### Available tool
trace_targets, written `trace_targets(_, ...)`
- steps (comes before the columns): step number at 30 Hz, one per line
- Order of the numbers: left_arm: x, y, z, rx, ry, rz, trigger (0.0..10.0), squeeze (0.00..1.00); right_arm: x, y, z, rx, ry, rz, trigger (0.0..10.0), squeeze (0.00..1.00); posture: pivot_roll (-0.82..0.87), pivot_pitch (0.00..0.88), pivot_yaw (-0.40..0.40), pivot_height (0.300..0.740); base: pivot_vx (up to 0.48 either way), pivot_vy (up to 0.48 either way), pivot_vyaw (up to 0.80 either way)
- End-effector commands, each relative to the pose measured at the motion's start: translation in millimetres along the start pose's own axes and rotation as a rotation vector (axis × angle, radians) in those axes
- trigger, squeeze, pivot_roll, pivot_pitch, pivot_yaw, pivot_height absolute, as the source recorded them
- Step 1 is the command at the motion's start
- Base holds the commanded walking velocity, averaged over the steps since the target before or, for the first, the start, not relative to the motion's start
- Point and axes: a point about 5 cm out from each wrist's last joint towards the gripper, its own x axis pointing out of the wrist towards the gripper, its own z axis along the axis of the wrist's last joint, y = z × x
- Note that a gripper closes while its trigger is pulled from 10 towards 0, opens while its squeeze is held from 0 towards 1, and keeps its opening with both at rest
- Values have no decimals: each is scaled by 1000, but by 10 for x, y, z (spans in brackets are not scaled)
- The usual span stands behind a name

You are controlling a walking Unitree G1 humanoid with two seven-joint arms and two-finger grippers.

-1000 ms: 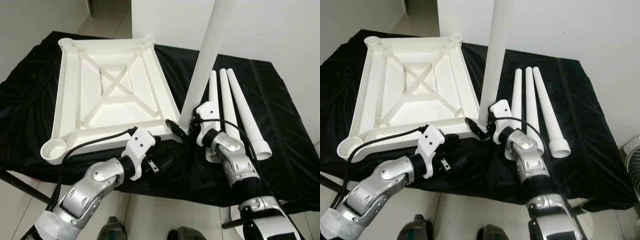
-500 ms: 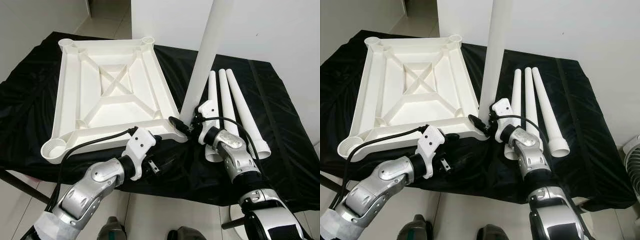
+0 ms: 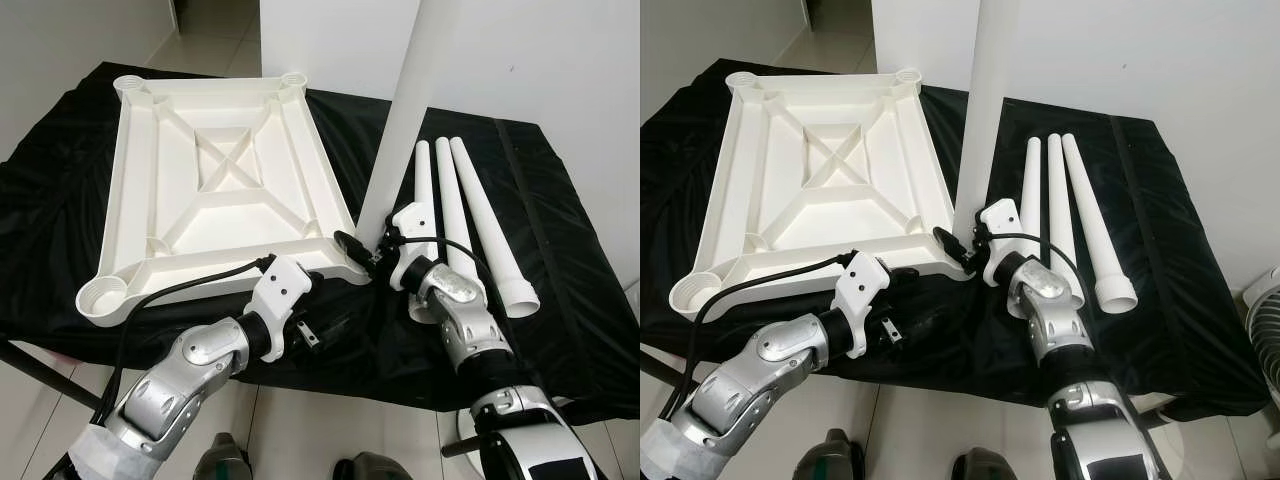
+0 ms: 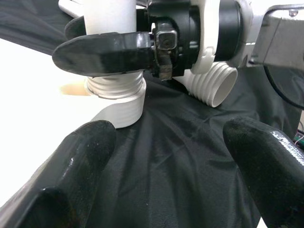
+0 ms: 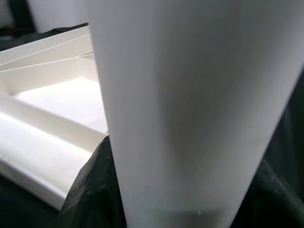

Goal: Building children table

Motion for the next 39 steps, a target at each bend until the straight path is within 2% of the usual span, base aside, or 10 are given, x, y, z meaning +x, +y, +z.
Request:
trace_targets(1,4,-36,6,-1,4,-84,10000,0,-16,-51,-54,-16,41,-96,10000,0,72,32,-56,740,0,0,0)
trace_targets(11,1,-45,-3,-3,11,-90,10000,0,-84,-53,-79,25,74,-477,10000,0,64,38,-53,740,0,0,0)
trace_targets(22,8,-68,-12,-10,15,-101,10000,0,0,224,-42,55,40,-503,10000,0,61,39,-53,740,0,0,0)
trace_targets(23,8,-65,-11,-9,16,-101,10000,0,-10,171,-27,62,30,-501,10000,1000,60,39,-53,740,0,0,0)
trace_targets(31,19,-63,-10,-8,15,-100,10000,0,-23,78,48,82,-4,-466,10000,1000,60,34,-57,740,0,0,0)
trace_targets(34,22,-60,-10,-4,16,-101,10000,0,-31,36,107,67,-20,-329,10000,1000,63,28,-58,740,0,0,0)
trace_targets(35,22,-56,-8,-3,16,-100,10000,0,-43,21,128,68,-24,-269,10000,776,63,28,-58,740,0,0,0)
trace_targets(36,22,-56,-8,-3,16,-100,10000,0,-43,21,128,68,-24,-269,10000,776,63,28,-58,740,0,0,0)
trace_targets(37,20,-48,-5,-2,16,-99,10000,0,-56,1,156,65,-37,-199,10000,0,62,26,-56,740,0,0,0)
trace_targets(39,19,-31,-3,1,17,-98,10000,0,-73,-35,178,29,-40,-77,10000,0,59,21,-51,740,0,0,0)
